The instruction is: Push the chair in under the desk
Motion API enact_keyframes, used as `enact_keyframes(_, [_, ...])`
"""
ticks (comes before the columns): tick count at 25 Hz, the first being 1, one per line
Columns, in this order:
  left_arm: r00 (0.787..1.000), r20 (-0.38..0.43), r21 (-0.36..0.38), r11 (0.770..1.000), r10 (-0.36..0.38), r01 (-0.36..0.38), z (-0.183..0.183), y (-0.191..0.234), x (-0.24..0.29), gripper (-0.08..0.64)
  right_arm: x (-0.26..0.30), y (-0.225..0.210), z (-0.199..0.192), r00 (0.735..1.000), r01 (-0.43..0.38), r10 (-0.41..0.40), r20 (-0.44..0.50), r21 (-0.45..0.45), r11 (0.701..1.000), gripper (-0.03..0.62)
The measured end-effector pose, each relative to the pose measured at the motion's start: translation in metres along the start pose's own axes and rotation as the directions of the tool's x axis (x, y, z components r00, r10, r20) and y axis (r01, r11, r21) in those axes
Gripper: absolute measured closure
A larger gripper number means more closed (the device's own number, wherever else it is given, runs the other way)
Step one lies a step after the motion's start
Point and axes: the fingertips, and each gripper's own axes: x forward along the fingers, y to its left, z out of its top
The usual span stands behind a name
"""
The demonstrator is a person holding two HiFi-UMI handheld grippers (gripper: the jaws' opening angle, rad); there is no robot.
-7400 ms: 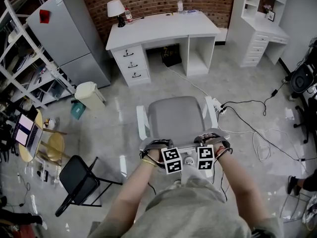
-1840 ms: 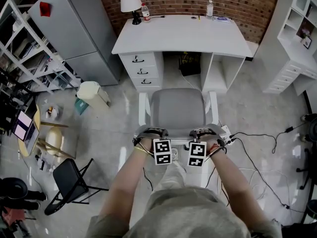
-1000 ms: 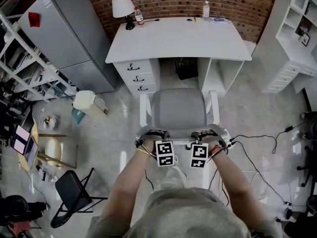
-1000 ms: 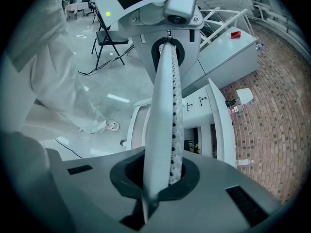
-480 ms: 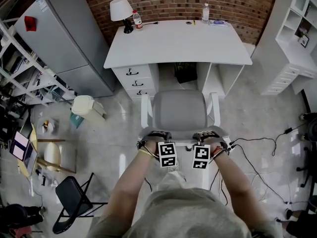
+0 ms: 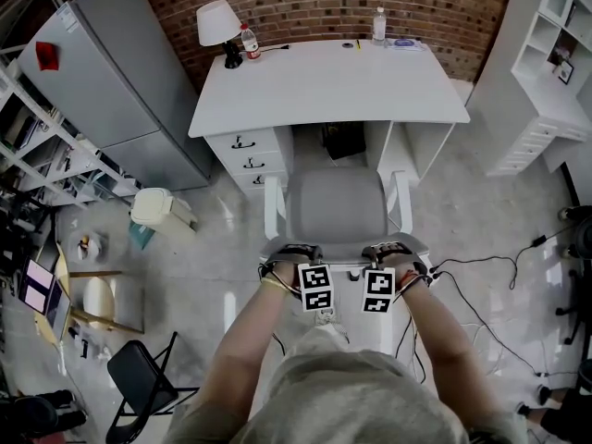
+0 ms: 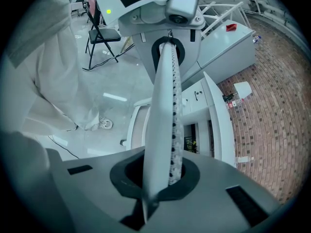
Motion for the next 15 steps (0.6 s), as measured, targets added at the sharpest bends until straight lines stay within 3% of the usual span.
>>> enact_keyframes(15, [1.0, 0.0, 0.0, 1.0, 0.01, -0.01, -0.003, 0.038, 0.014, 0.548, 0.018, -0.036, -0.011, 1.0, 0.0, 0.0, -0.013, 0.003, 1.0, 0.583])
